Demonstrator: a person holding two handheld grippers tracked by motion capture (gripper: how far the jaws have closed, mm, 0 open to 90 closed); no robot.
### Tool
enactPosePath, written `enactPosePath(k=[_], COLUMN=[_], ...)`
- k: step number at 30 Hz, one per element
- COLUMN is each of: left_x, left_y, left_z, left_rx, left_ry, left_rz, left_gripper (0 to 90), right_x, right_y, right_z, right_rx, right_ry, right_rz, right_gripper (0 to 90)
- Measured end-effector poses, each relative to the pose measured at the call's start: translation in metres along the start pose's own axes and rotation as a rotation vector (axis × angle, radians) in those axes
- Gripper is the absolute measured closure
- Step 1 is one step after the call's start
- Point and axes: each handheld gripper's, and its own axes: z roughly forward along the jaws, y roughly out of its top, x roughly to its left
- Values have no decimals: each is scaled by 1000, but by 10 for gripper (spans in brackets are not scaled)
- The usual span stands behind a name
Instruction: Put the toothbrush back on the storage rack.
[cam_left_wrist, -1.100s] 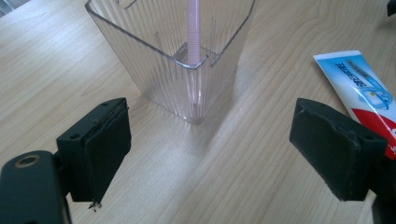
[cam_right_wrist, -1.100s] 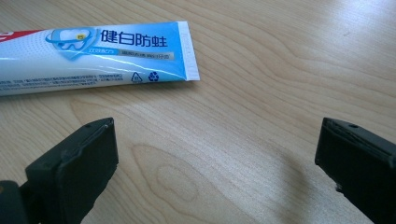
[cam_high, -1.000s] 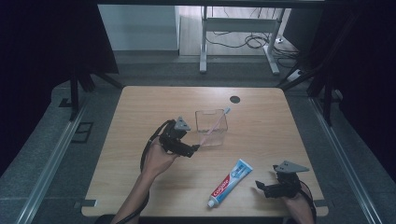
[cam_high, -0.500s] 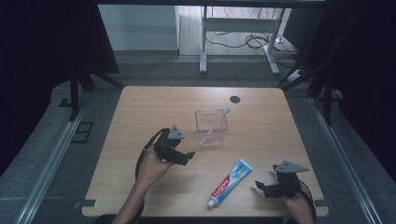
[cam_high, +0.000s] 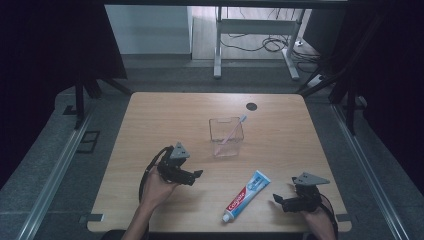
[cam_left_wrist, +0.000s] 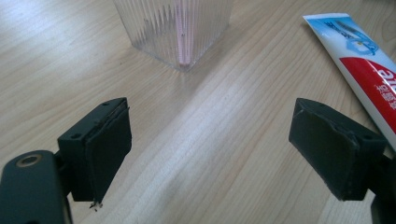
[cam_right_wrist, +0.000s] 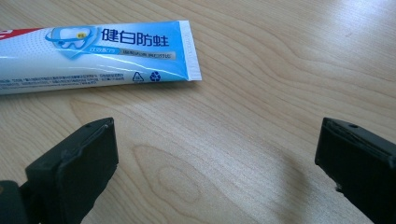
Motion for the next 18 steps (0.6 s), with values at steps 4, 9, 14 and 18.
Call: enactPosePath(k=[4, 9, 14, 18], left_x=[-3, -5, -8, -10], left_y=[-8, -19, -28, -34], left_z=[0, 4, 9, 12], left_rx=[-7, -3, 8, 19], left_ry=[4, 3, -1, -5], left_rz=[3, -6, -9, -8], left_gripper=[132, 131, 130, 130], right_x=[0, 1, 1, 1], right_y=[0, 0, 0, 0], right_z=[0, 0, 0, 0], right_rx=[3, 5, 5, 4], right_ry=[4, 6, 5, 5], right_rz=[0, -2, -1, -5], right_gripper=[2, 2, 2, 2])
